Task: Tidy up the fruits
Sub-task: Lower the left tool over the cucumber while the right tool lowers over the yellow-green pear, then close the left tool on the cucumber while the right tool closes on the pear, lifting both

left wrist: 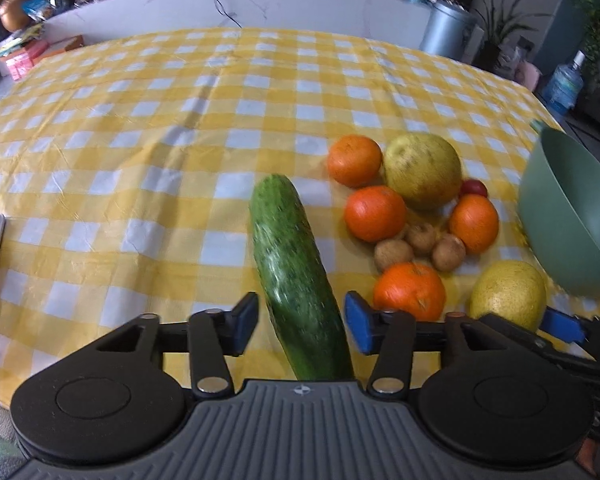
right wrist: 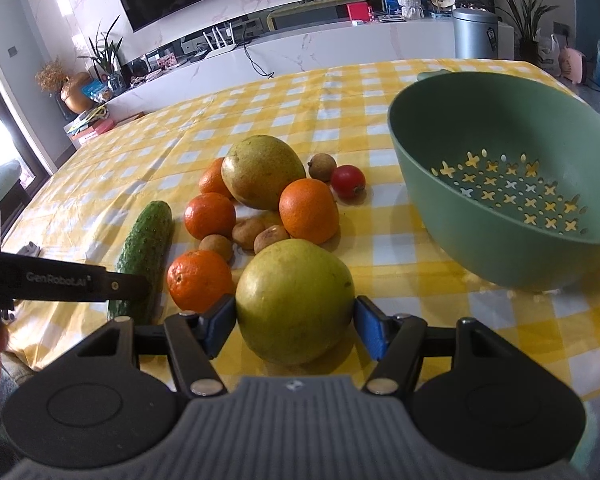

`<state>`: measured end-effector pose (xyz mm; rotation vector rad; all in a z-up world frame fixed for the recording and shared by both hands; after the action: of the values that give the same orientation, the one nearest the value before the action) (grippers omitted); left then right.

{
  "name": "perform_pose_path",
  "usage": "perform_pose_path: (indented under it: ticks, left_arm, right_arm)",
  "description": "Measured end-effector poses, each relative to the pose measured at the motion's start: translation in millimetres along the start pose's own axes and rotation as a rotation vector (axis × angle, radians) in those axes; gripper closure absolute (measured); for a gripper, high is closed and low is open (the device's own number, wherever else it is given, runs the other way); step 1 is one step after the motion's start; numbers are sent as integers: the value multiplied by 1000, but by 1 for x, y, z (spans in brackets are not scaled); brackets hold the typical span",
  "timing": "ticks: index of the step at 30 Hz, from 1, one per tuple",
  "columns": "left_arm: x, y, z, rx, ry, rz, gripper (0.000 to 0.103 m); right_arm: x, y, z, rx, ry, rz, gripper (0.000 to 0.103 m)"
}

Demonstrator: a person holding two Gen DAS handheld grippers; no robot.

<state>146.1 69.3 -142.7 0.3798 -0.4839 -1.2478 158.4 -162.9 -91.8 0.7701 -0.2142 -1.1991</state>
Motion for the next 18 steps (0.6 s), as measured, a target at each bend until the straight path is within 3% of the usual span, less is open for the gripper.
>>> perform_pose_path:
  ticks: [2,9,16,18]
  left_arm:
    - [-2,5,-2,32,11,14,34]
    - [-3,10,-11,73,32,37,35]
    - [-1,7,-18,85,33,31,50]
    - [0,7,-18,90,27,32,54]
  right_arm:
    - [-1,1,0,9,-3,1,34]
    - [-1,5,-8,8,9,-30,32]
    - [-4,7,-14,10,31,-59,32]
    - [-5,7,-16,9,40,-58,39]
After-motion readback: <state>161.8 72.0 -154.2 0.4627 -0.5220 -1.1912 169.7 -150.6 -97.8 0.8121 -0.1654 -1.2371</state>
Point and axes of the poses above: each gripper's, at about its wrist camera, not at the fingertips, and z roughly against the way its jaws point, x to its right, y to its top, the point moved 9 cm from there along -z, roughly the way its jaws point, and after that the axes turned 5 degrees about z, right-handed, at the moved point
